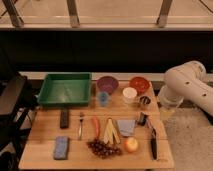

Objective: Place eraser in purple bowl

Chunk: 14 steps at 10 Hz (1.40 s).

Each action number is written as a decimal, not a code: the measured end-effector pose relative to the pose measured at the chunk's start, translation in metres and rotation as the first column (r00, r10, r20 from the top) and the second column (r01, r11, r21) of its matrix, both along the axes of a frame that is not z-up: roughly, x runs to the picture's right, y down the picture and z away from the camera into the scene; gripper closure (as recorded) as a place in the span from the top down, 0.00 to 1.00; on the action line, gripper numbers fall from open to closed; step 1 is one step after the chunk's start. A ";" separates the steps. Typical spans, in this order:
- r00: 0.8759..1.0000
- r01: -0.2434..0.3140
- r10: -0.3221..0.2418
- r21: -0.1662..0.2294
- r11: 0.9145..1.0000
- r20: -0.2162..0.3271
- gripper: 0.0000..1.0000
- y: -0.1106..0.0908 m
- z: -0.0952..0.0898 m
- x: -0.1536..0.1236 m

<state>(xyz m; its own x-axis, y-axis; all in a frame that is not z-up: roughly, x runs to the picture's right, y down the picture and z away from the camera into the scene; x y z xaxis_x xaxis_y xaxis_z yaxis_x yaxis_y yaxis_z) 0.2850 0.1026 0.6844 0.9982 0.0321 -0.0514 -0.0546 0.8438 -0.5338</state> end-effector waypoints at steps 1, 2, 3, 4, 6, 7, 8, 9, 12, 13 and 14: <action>1.000 0.000 0.000 0.000 1.000 0.000 0.65 0.000 0.000 0.000; 1.000 0.000 0.000 0.000 1.000 0.000 0.65 0.000 0.000 0.000; 1.000 0.000 0.000 0.000 1.000 0.000 0.65 0.000 0.000 0.000; 1.000 0.000 0.000 0.000 1.000 0.000 0.65 0.000 0.000 0.000; 1.000 0.000 0.000 0.000 1.000 0.000 0.65 0.000 0.000 0.000; 1.000 0.000 0.000 0.000 1.000 0.000 0.65 0.000 0.000 0.000; 1.000 0.001 -0.001 0.002 1.000 0.007 0.65 -0.002 0.000 0.000; 1.000 0.006 -0.006 0.003 1.000 0.019 0.65 -0.002 -0.001 0.000; 0.958 0.003 -0.012 0.031 1.000 0.286 0.65 0.005 -0.006 -0.028; 0.928 0.009 -0.026 0.048 0.999 0.372 0.65 0.009 -0.009 -0.043; 0.888 0.032 -0.065 0.078 0.996 0.455 0.65 0.013 -0.011 -0.065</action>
